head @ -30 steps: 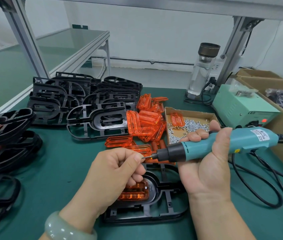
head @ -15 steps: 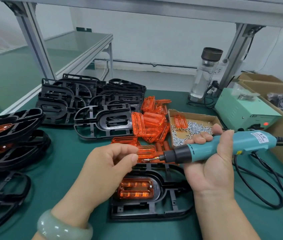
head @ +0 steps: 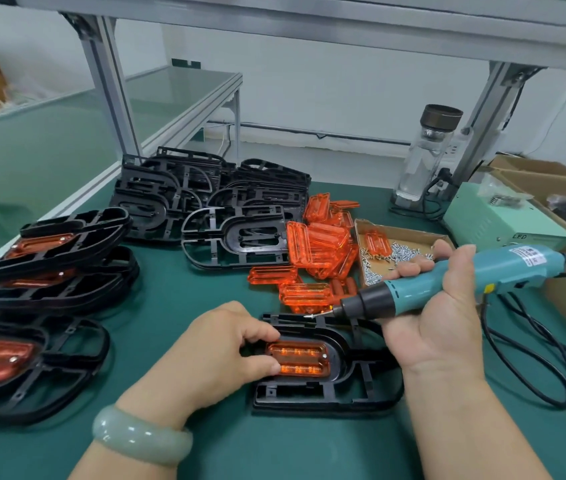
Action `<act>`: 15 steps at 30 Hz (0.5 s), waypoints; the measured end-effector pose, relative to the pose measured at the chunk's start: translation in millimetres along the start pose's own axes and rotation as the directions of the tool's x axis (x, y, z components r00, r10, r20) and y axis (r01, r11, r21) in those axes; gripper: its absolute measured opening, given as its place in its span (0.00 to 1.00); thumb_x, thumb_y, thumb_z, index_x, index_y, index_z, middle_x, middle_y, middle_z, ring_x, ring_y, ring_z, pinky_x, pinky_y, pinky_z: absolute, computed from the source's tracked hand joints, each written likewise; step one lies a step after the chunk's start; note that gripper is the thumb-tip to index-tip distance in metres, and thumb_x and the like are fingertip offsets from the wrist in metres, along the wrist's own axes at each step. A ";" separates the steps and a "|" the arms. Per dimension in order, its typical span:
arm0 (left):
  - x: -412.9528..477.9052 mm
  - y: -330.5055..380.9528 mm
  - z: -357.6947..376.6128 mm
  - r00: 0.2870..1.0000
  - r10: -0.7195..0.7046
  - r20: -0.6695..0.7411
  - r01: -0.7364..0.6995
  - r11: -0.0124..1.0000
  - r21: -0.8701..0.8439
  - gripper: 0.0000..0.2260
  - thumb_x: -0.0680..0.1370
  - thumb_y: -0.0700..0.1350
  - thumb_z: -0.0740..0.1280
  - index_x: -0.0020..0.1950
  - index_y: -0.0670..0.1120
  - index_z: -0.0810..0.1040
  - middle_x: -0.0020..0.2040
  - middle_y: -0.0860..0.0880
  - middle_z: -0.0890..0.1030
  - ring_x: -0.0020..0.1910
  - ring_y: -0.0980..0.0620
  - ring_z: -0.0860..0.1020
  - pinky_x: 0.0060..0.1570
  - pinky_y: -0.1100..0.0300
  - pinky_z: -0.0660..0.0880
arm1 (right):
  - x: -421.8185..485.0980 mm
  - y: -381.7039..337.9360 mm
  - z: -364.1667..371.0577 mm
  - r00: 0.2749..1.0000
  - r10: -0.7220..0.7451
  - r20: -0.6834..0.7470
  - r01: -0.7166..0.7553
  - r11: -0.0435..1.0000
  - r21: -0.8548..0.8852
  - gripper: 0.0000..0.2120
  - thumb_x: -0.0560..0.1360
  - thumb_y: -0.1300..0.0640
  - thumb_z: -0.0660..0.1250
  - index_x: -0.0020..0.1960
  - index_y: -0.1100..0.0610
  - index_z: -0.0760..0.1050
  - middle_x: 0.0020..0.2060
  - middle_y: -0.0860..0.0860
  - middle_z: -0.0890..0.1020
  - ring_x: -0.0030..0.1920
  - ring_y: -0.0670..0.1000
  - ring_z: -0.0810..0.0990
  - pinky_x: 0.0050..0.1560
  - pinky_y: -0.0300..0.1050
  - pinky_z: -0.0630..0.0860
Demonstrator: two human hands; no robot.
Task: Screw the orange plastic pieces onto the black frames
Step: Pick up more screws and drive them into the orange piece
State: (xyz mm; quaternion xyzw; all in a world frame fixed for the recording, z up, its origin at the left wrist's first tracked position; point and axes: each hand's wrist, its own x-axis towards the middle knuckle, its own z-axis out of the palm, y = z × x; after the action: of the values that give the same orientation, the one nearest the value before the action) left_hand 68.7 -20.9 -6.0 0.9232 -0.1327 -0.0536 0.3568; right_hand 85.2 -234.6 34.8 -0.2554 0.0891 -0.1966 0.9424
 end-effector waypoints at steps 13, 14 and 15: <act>0.1 -3.3 -1.7 0.996 -0.035 0.086 0.041 0.997 -0.064 0.19 0.68 0.52 0.76 0.57 0.62 0.79 0.47 0.59 0.73 0.48 0.64 0.72 0.53 0.66 0.69 | -19.0 24.3 14.8 0.992 0.032 0.125 -0.001 0.970 -0.243 0.11 0.68 0.47 0.71 0.42 0.52 0.73 0.28 0.46 0.74 0.27 0.44 0.73 0.30 0.37 0.73; 0.4 -3.4 -1.6 0.996 -0.035 0.082 0.040 0.997 -0.069 0.19 0.67 0.52 0.77 0.56 0.62 0.79 0.47 0.59 0.73 0.48 0.63 0.72 0.53 0.65 0.69 | -19.3 27.1 15.7 0.990 0.022 0.142 0.018 0.960 -0.279 0.11 0.69 0.47 0.71 0.41 0.53 0.73 0.28 0.46 0.74 0.27 0.44 0.73 0.30 0.38 0.73; 0.4 -3.6 -1.4 0.996 -0.034 0.077 0.039 0.997 -0.072 0.19 0.67 0.52 0.77 0.56 0.62 0.79 0.46 0.59 0.73 0.47 0.63 0.72 0.53 0.65 0.70 | -19.3 29.5 16.3 0.988 0.008 0.157 0.041 0.950 -0.310 0.10 0.71 0.48 0.71 0.40 0.53 0.73 0.28 0.46 0.74 0.27 0.44 0.72 0.30 0.38 0.72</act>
State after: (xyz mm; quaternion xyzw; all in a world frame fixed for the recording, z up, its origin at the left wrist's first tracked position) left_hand 70.1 -17.5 -7.4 0.9091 -0.1271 -0.0996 0.3841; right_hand 81.6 -195.9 34.9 -0.4168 0.0429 -0.1673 0.8924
